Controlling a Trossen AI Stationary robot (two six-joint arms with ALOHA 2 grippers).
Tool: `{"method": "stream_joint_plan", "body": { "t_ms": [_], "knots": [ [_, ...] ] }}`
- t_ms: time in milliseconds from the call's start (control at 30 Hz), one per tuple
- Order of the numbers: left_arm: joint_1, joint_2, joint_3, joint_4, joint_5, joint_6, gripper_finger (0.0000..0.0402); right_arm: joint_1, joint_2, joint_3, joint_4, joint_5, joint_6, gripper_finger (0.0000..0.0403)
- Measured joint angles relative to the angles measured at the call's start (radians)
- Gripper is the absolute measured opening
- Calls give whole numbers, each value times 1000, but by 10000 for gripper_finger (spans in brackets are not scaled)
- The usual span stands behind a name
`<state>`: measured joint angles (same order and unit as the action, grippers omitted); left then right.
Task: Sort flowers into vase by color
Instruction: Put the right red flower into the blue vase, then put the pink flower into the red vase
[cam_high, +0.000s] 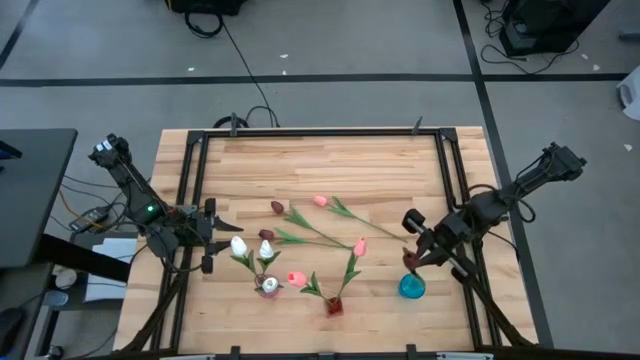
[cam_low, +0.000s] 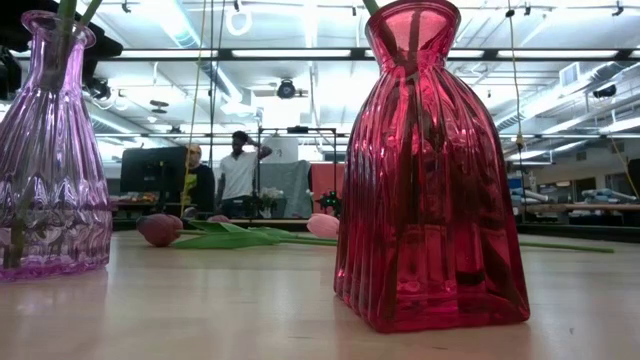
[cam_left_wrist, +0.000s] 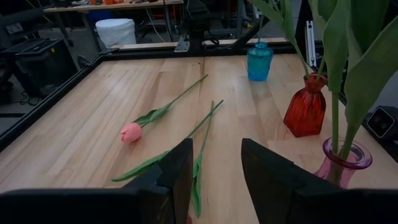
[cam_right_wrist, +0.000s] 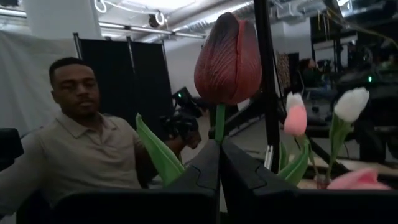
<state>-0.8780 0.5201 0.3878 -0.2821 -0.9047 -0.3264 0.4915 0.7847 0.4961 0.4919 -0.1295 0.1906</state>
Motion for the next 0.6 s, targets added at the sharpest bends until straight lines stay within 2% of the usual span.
{"method": "stream_joint_plan", "body": {
  "t_ms": [233,433,600],
  "knots": [
    [0,0,0,0,14,0,142,0,42,0,-55,1,72,38],
    [0,0,0,-1,18,-6,142,0,52,0,-84,-42,102,105],
    [0,-4,0,0,18,-14,142,0,13,0,-182,-93,150,158]
  ]
}}
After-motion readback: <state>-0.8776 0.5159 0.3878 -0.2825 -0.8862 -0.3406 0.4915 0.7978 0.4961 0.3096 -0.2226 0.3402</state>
